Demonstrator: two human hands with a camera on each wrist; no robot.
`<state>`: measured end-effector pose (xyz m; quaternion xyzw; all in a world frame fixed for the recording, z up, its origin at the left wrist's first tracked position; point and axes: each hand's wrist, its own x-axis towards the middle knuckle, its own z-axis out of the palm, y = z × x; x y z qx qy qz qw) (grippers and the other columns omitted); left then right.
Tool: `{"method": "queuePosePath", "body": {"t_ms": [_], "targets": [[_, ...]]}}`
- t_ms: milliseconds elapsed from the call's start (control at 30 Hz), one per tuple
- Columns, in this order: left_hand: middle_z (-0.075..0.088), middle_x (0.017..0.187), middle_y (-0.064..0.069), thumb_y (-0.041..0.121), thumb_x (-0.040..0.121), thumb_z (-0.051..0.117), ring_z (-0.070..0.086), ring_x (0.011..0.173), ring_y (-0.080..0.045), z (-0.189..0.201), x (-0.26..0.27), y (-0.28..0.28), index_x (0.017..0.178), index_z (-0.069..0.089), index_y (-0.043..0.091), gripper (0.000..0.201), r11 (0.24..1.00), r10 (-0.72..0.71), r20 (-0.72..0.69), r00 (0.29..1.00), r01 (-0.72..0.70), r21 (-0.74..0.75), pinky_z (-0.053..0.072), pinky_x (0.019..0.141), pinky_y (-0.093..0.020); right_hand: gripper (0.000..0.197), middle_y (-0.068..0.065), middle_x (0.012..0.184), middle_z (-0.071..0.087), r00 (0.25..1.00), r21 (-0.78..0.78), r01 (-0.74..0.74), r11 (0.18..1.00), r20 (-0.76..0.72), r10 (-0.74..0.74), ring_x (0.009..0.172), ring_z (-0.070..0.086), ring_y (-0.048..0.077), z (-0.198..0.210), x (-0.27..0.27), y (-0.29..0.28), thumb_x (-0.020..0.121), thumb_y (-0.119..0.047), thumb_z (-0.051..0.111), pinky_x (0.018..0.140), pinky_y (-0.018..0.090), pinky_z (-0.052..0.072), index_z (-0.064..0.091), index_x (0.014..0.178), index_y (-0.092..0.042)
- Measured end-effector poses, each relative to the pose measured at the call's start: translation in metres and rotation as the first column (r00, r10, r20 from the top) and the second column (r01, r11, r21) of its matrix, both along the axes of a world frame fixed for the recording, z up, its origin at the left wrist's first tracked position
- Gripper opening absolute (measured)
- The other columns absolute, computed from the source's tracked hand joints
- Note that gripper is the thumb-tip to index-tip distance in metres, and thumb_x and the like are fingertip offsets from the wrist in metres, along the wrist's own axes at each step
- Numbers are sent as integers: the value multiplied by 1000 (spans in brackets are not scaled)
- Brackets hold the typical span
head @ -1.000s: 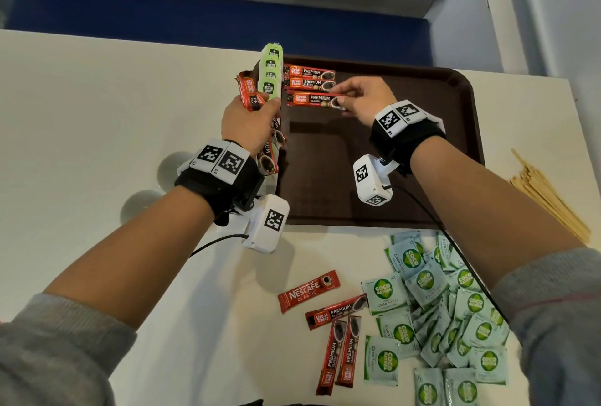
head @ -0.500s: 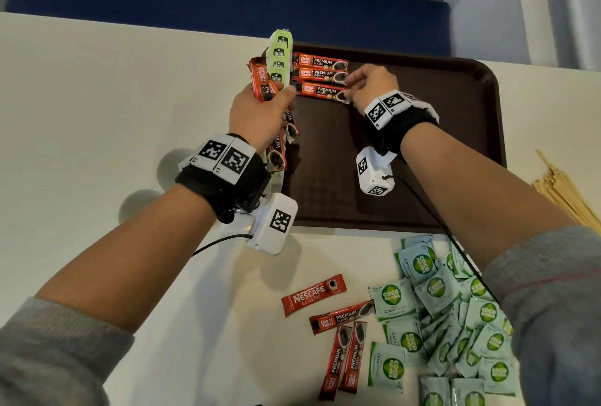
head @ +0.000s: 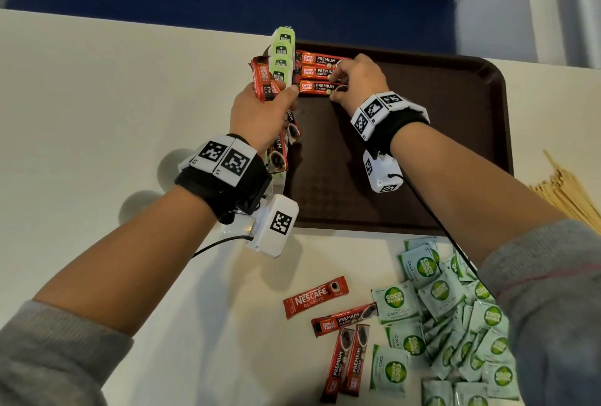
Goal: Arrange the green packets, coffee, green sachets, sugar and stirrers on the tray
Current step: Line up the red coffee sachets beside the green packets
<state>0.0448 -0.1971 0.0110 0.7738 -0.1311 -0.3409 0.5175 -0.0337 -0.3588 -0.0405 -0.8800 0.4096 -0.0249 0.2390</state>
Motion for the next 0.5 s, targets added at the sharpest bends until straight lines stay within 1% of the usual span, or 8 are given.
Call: {"method": "queuePosePath", "body": {"t_ms": [67, 167, 400, 500], "targets": [[72, 86, 1, 32, 86, 65, 69, 88, -20, -1, 1, 0, 80, 63, 28, 7, 1000, 1, -2, 1000, -1, -2, 53, 91, -45, 27, 8, 123, 50, 1000, -7, -9, 1000, -7, 9, 114, 50, 23, 1, 1, -1, 81, -15, 71, 92, 30, 43, 64, 107, -14], [72, 89, -1, 33, 85, 65, 69, 89, -20, -2, 1, 0, 81, 63, 29, 7, 1000, 1, -4, 1000, -1, -5, 53, 91, -45, 27, 9, 122, 50, 1000, -2, -11, 1000, -4, 11, 111, 52, 23, 2, 3, -2, 81, -14, 71, 90, 31, 45, 64, 107, -13], [72, 93, -4, 35, 83, 66, 68, 90, -25, -4, 2, 1, 80, 64, 29, 8, 1000, -1, -2, 1000, 1, -14, 53, 90, -48, 29, 9, 121, 51, 1000, 1, -19, 1000, -9, 19, 112, 52, 23, 2, 4, -2, 80, -15, 72, 92, 32, 46, 64, 108, -13], [72, 92, -3, 33, 84, 65, 68, 88, -23, -4, 1, 1, 79, 64, 28, 7, 1000, 1, -12, 1000, -1, -12, 53, 90, -47, 30, 7, 119, 51, 1000, 4, -10, 1000, 10, 10, 111, 53, 21, 3, 3, -2, 78, -17, 74, 94, 35, 48, 63, 106, -15]]}}
